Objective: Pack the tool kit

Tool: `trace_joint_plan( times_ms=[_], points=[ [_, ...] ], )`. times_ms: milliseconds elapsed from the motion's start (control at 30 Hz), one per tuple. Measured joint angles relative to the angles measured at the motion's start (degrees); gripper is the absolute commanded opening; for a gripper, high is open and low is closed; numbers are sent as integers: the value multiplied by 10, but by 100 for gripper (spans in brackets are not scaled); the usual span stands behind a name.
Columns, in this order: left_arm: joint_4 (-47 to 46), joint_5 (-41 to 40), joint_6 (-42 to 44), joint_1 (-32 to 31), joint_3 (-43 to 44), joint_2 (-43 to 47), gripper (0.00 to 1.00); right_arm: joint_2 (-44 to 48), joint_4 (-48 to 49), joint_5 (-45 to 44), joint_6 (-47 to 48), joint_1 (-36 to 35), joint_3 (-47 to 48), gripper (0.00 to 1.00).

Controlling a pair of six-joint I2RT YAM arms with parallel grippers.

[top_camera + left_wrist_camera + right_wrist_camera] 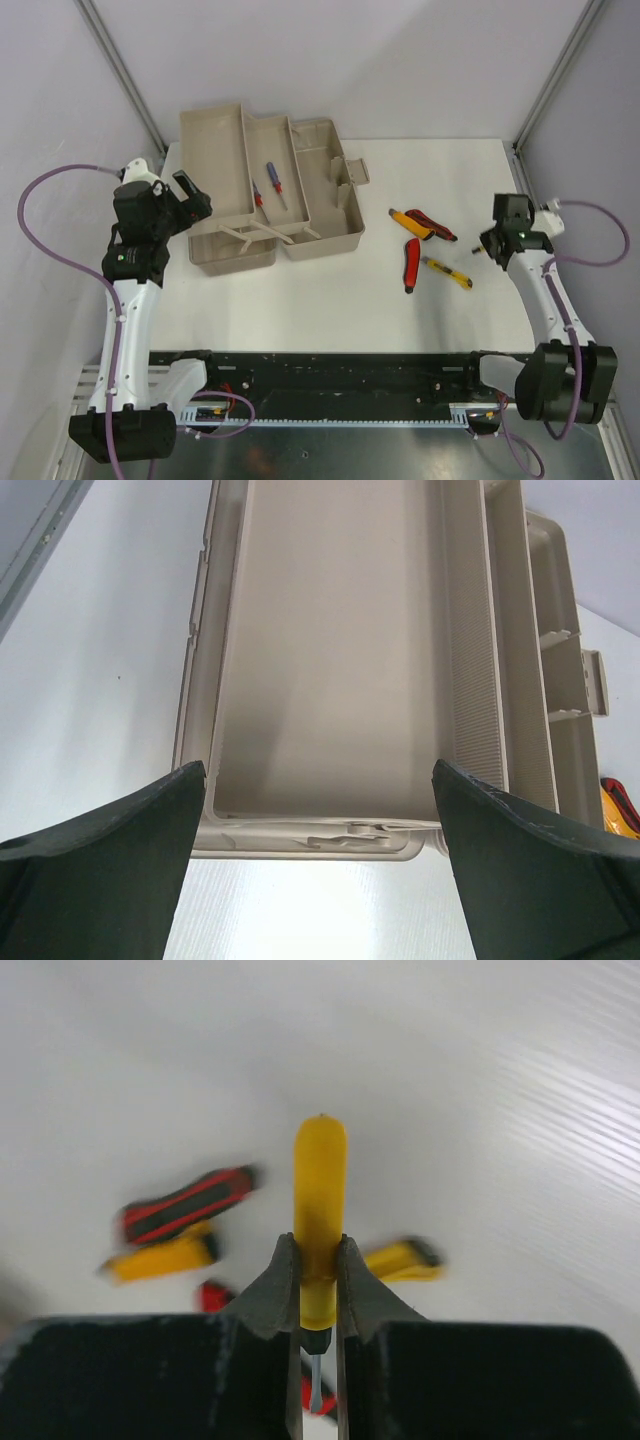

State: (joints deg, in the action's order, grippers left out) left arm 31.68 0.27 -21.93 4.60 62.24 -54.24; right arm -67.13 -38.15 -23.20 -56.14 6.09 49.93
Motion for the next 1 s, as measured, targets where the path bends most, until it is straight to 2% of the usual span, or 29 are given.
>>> trace_joint_plan(
  times_ms=[233, 467, 767, 1000],
  points=[
    [7, -2, -6, 0, 0, -2, 99, -31, 108, 34, 113, -181, 166, 0],
    [7, 2, -5, 0, 0, -2, 99, -160, 250, 136, 208, -317, 277, 0],
    [7, 16, -5, 0, 0, -2, 100, -407, 338, 244, 293, -432, 528, 0],
    [7, 30, -6, 0, 0, 8, 100, -587, 316, 264, 362, -477, 744, 0]
  ],
)
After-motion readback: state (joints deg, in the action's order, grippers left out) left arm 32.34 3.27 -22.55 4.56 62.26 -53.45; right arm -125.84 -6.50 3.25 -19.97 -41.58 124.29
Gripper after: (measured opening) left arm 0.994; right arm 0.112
